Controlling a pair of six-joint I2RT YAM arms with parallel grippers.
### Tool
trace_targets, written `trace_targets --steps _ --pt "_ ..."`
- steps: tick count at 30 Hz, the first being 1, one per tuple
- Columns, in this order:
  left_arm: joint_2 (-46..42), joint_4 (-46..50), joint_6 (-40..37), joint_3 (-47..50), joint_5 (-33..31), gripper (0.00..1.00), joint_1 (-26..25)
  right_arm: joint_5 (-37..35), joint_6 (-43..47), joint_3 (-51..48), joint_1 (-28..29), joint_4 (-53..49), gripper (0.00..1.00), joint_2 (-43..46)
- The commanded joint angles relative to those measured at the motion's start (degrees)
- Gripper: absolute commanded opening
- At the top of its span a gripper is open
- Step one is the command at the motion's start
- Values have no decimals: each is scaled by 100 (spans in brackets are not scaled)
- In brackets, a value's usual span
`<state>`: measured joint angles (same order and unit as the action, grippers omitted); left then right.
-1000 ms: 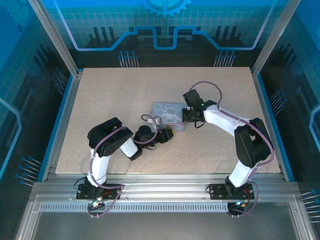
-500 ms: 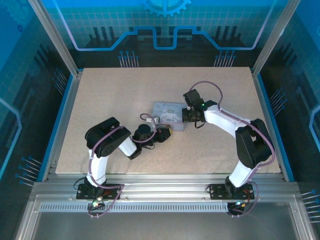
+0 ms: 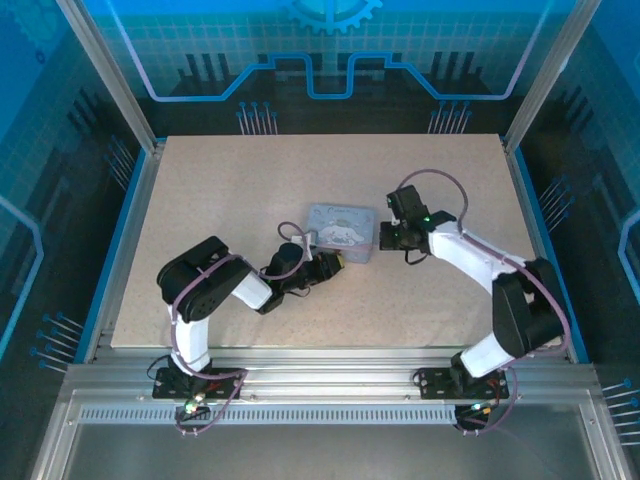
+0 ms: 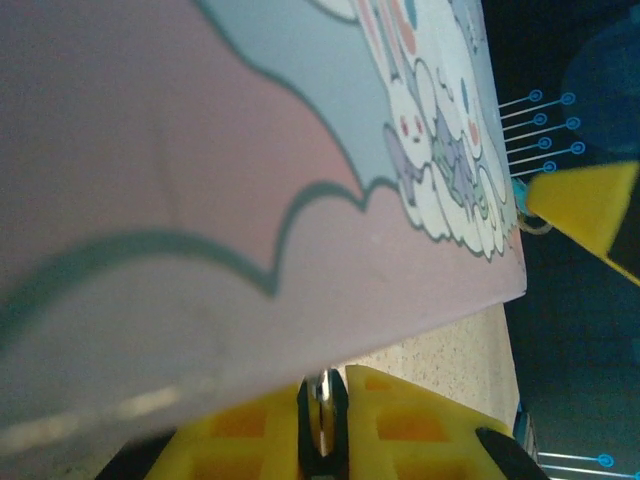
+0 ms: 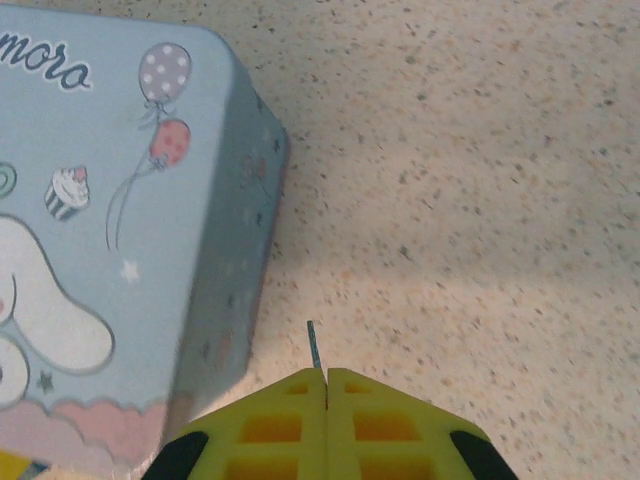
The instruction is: Unlock the padlock with the key
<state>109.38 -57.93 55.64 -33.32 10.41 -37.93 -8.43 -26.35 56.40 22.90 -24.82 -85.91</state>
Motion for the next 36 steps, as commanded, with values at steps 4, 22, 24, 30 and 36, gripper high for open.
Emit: trace_targets --steps 4,22,24,30,36 --pt "-482 1665 487 -309 66 0 -55 911 -123 -947 -286 440 0 1353" --pt "-795 2070 981 -859 -222 0 -266 2873 -1026 -2586 -637 1372 0 3711" --pt "-809 2068 1031 -914 -248 0 -272 2981 -1187 -2730 -643 1552 0 3778" --pt "-826 2225 1071 -1143 -347 0 -297 3116 -1658 -3149 -643 2022 0 3928" --pt "-769 2056 1245 -1237 -347 0 -298 3198 -2229 -3560 -646 2670 0 4024"
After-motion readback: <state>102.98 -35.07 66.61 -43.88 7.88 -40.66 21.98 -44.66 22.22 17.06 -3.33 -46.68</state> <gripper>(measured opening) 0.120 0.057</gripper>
